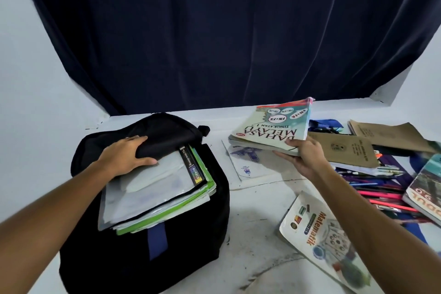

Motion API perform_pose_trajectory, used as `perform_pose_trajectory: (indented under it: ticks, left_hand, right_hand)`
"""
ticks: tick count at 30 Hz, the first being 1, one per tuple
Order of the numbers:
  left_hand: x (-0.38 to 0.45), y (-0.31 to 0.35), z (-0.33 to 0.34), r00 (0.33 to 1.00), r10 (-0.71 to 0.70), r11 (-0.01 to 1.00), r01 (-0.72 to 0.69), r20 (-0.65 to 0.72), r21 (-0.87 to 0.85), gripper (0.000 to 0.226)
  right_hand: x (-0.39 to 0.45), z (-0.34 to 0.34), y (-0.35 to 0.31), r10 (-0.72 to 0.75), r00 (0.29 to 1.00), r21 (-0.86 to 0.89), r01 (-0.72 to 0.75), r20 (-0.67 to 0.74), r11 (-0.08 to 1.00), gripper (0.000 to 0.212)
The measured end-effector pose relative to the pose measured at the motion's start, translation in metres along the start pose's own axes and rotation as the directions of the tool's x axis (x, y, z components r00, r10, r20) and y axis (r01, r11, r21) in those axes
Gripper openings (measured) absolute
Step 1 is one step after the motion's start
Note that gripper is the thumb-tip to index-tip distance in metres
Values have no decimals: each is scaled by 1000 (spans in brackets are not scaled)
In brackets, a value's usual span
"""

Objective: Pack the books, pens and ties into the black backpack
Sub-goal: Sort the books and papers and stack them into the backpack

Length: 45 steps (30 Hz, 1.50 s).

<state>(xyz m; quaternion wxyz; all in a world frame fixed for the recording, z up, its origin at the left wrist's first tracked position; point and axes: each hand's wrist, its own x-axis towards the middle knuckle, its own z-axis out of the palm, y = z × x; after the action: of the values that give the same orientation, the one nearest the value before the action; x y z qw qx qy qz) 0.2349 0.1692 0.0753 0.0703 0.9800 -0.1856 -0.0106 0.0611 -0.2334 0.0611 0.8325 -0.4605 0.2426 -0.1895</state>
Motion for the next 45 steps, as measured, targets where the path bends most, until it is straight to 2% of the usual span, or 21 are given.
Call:
perform_pose_trajectory:
  ticks: [3,6,9,13,16,20,23,25,28,30,33,37,43,45]
  left_hand:
    - [0,-7,-6,1000,8,996,-9,-5,-89,102]
    - [4,-9,-15,997,71,981,-73,-19,-177,66]
    - [14,-15,-23,994,110,969,-105,13,-222,37]
    - [34,-27,-31,995,102,979,-102,-7,-175,17]
    - [41,-30,-44,994,110,963,-103,16,-247,26]
    - [54,-37,-61,991,131,951,-125,2,-284,35]
    - [58,-35,-70,985,174,949,-173,-18,-263,34]
    - [62,-34,-74,981,186,946,-193,-49,-261,39]
    - [66,-32,-79,967,247,937,-256,-70,-237,43]
    - [65,-27,-85,954,289,929,-299,-78,-217,43]
    - [64,-23,-91,948,307,923,-319,-89,-216,50]
    - [64,-20,-95,954,288,925,-298,-79,-234,51]
    - [67,-21,-94,956,289,926,-294,-56,-238,56]
    - [65,-20,-94,954,293,924,-299,-61,-239,47]
  right_hand:
    - [-9,12,-15,63,985,10,-66,162,998,28]
    - [-15,26,-22,169,926,-59,-159,336,986,23]
    - [-15,37,-11,263,824,-181,-198,502,963,56]
    - [-14,54,10,363,691,-250,-263,624,932,68]
    - [-9,64,24,446,607,-383,-241,657,892,62]
    - [-1,77,41,527,555,-543,-155,644,825,55]
    - [-5,93,50,579,508,-581,-175,638,795,56]
    - [-9,102,57,586,514,-529,-272,626,804,64]
    - [-11,115,69,576,570,-492,-315,585,811,65]
    - [-9,124,77,563,617,-473,-326,549,819,54]
    - [-15,146,83,552,680,-462,-338,483,820,15]
    - [-24,177,91,522,738,-416,-351,428,839,18]
    - [-25,209,104,514,760,-365,-383,398,849,12]
    - [-24,219,109,511,772,-373,-378,379,847,11]
